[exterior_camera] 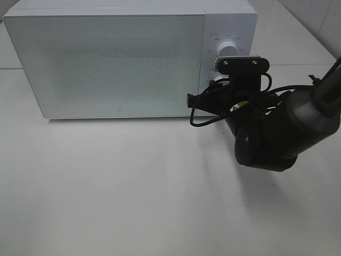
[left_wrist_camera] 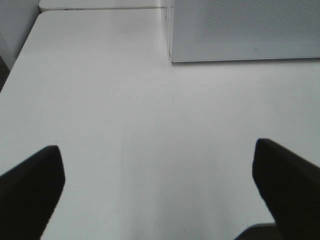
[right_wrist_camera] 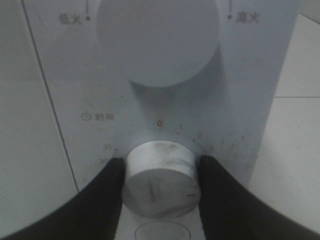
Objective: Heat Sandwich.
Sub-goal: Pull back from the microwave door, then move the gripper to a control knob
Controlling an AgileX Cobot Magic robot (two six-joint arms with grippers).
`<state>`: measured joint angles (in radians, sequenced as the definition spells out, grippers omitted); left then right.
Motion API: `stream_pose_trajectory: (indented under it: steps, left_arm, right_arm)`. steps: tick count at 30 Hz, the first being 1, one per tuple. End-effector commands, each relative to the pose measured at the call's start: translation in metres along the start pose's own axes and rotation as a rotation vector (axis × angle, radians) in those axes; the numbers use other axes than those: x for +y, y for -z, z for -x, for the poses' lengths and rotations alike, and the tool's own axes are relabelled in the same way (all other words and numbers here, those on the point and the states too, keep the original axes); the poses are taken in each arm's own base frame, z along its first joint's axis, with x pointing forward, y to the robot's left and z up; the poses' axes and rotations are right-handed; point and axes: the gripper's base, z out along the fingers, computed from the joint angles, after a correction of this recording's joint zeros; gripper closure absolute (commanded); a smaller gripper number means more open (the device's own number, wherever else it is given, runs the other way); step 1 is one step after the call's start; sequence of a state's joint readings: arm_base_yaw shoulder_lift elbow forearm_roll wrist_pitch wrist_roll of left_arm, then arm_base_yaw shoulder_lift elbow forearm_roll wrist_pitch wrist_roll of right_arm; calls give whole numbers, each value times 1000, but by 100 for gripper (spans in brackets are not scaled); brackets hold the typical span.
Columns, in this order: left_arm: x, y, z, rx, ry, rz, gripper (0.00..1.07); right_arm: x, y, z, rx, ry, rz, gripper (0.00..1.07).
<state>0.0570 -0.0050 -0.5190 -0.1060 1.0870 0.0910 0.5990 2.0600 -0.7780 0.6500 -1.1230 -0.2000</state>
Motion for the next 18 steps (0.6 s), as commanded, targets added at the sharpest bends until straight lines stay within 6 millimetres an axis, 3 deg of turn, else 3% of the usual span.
stream_pose_trajectory:
  steps: [1,8,18]
  left_arm:
    - [0,2,0,-30,0,-6,9]
    - [0,2,0,-30,0,-6,9]
    - [0,2,0,-30,0,-6,9]
  right_arm:
    - [0,-1,4,-30,-107,0,94]
    - [0,-1,5,-39,-457,11,94]
    - [3,-1,6,-34,-799,50,94]
